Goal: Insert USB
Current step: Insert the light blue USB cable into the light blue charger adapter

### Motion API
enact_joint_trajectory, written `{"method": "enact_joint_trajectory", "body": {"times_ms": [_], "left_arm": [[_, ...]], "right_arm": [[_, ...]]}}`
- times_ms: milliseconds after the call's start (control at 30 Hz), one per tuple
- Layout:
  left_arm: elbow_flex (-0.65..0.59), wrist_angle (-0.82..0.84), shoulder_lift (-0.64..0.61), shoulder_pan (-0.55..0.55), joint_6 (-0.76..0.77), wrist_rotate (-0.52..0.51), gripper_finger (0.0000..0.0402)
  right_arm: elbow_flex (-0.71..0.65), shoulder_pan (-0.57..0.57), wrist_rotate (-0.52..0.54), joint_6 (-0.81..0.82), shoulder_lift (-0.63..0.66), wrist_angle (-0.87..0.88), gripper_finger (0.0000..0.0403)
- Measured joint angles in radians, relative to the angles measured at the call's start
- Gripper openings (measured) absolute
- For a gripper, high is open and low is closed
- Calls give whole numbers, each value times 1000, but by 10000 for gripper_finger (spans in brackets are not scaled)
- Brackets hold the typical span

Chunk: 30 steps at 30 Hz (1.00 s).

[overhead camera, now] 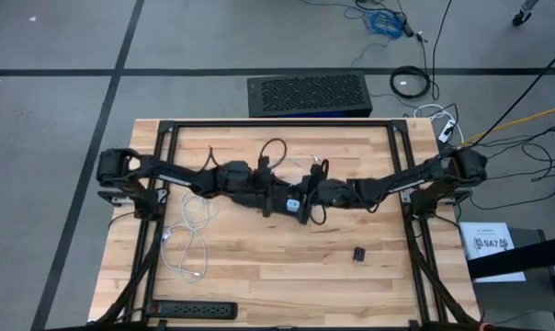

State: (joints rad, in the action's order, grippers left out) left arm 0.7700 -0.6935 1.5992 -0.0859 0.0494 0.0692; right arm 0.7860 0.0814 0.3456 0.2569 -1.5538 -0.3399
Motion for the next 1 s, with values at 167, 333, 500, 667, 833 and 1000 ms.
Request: {"method": "enact_joint_trajectory", "body": {"times_ms": [167, 333, 500, 667, 833, 1000], "left_arm": [[1, -49, 38, 15, 24, -14, 7], [5, -79, 49, 23, 45, -18, 7], [5, -58, 51, 24, 50, -19, 7], [4, 2, 51, 24, 50, -36, 7], [4, 33, 51, 24, 49, -44, 7], [4, 19, 75, 24, 50, -47, 6]], "right_arm": [[-87, 25, 24, 32, -4, -132, 1], [-207, 30, 8, 39, -20, -386, 0], [-236, 29, -12, 23, -112, -534, 0], [-237, 29, -22, 16, -226, -665, 0], [-238, 29, -22, 5, -275, -713, 0], [-239, 29, -22, -15, -276, -690, 0]]}}
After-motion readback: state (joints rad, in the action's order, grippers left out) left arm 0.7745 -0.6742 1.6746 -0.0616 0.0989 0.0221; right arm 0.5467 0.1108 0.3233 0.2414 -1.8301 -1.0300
